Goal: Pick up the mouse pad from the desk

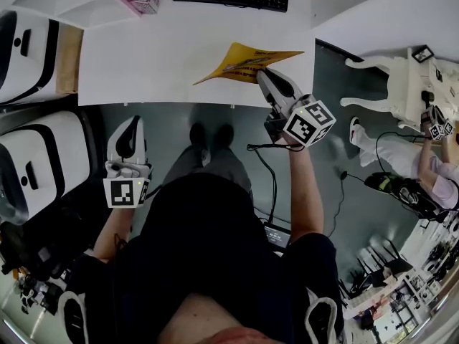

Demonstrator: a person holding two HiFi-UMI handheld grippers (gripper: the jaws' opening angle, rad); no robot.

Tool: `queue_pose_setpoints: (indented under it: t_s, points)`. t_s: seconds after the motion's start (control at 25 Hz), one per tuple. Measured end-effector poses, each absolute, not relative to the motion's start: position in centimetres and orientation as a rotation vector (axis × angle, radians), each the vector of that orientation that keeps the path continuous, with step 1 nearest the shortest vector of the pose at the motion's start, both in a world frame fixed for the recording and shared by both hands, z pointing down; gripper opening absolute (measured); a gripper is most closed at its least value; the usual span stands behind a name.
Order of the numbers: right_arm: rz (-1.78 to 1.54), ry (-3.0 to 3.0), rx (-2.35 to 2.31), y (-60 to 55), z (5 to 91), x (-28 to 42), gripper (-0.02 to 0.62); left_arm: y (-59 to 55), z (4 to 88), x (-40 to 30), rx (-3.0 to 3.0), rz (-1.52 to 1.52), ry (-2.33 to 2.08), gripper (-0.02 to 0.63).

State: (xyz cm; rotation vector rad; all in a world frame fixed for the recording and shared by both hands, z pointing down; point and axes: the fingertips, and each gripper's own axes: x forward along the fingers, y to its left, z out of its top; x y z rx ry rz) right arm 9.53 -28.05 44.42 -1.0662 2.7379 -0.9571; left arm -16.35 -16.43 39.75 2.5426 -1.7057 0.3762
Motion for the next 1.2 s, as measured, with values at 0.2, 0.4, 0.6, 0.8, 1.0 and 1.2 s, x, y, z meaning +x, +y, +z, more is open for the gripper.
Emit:
queue_pose_setpoints:
  t_s: [0.2, 0.4, 0.6, 0.8, 1.0, 1.2]
  points:
    - [-0.759, 2.8, -1.21, -27.6, 41.8, 10.1, 0.009, -16.7, 39.2, -16.3, 2.559, 0.353, -1.708, 0.0]
    - [-0.645, 2.791, -1.337, -27.0, 39.7, 11.2, 0.009, -17.2, 38.2, -16.0, 2.587, 0.327, -1.711, 0.0]
    - [-0.545, 2.774, -1.432, -26.2, 37.9, 12.1, 0.009, -17.7, 37.9, -15.6, 2.615, 0.293, -1.697, 0.0]
    - [-0.472, 2.759, -1.486, -25.0, 35.3, 13.2, 0.009, -17.8, 37.0, -14.6, 2.634, 0.279, -1.683, 0.0]
    - [-0.373, 2.757, -1.551, -23.7, 33.3, 13.6, 0.009, -18.2, 36.6, -13.7, 2.658, 0.25, -1.663, 0.0]
    - [-0.3, 2.732, -1.592, -22.1, 31.2, 14.0, 0.009, -18.2, 35.9, -13.0, 2.682, 0.238, -1.652, 0.0]
